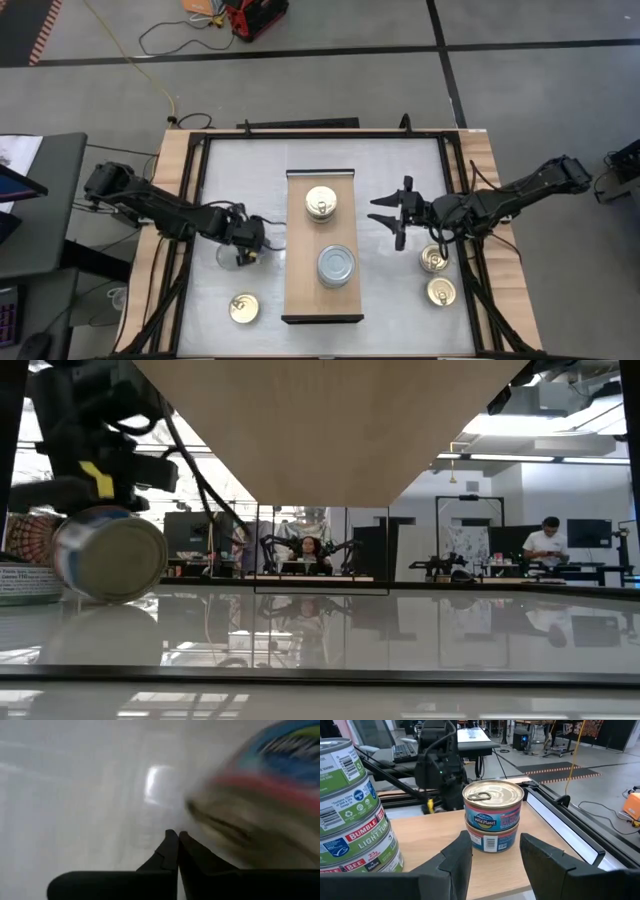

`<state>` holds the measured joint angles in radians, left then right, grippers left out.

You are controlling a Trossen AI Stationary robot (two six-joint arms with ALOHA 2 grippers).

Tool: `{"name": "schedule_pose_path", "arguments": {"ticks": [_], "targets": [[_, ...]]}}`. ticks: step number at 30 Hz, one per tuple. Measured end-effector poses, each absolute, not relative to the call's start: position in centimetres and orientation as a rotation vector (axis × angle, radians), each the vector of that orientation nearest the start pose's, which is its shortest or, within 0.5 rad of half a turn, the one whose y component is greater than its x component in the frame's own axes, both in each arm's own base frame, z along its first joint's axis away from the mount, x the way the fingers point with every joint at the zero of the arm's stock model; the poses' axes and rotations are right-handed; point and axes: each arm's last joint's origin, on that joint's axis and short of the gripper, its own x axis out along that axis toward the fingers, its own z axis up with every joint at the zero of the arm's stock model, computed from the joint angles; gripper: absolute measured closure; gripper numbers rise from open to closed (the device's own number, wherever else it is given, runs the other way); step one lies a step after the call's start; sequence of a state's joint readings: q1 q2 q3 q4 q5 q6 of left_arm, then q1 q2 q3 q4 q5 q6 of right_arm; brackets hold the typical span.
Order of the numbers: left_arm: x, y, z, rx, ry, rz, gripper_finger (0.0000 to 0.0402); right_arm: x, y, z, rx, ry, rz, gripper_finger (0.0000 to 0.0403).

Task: Stack canned seafood by type on shelf
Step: Stack the blue tuna can on top of the stacked blue tuna cans on the shelf

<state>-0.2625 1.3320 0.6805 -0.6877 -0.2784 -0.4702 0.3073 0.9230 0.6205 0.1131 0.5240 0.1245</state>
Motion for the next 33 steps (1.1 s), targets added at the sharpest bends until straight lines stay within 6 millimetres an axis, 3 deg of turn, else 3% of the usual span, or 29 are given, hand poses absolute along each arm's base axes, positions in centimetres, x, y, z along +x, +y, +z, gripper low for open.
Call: {"name": "schedule_pose_path", "arguments": {"ticks": [4,8,13,17,23,29,33], "targets": [[19.7,-3.5,17.2,-0.006,1.230,0.464,0.0401,19.8,4.8,28.1,0.053,0.159,-0.227,0.0207],[18.9,-2.7,18.7,-0.042,1.166,0.510,0.0401,19.8,4.8,28.1,0.054,0.159,-0.227,0.0207],[17.6,-2.4,22.5,-0.091,1.059,0.492,0.0401,19.8,4.8,28.1,0.055,0.159,-0.227,0.0207],[17.1,-2.2,25.0,-0.225,0.909,0.525,0.0389,19.8,4.8,28.1,0.058,0.157,-0.227,0.0207],[18.6,-3.3,25.2,-0.392,0.859,0.416,0.0287,19.9,4.8,28.2,0.060,0.150,-0.227,0.0207],[20.0,-3.7,23.6,-0.563,0.924,0.496,0.0145,19.8,5.1,28.2,0.055,0.152,-0.209,0.0207],[20.7,-4.2,23.5,-0.679,0.937,0.544,0.0075,19.7,5.5,28.2,0.046,0.153,-0.190,0.0207]]}}
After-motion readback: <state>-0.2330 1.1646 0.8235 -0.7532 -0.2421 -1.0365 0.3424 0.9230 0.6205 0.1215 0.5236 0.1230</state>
